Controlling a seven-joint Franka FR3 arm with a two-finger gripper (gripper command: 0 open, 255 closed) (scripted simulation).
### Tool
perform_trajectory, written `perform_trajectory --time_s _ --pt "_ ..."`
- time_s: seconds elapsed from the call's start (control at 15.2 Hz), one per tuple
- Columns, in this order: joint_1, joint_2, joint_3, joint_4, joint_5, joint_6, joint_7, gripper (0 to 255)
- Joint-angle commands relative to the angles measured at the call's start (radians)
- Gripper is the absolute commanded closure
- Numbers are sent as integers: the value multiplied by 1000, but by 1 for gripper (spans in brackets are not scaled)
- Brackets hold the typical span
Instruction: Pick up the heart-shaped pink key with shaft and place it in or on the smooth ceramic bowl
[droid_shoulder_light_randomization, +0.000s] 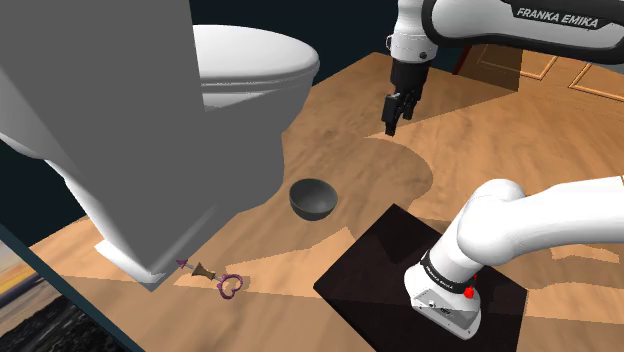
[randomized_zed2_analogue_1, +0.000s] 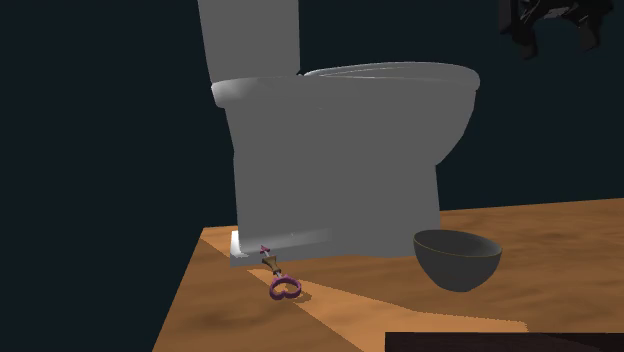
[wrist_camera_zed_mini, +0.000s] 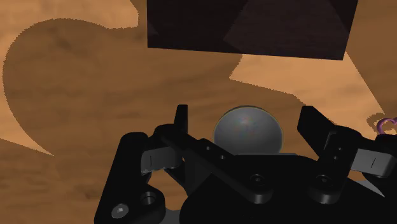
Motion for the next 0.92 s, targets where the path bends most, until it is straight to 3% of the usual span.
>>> perform_trajectory --time_s 0.0,0.86 --pt "0 0 0 0 0 0 0 0" --pt "101 167 147 -190 114 438 120 0"
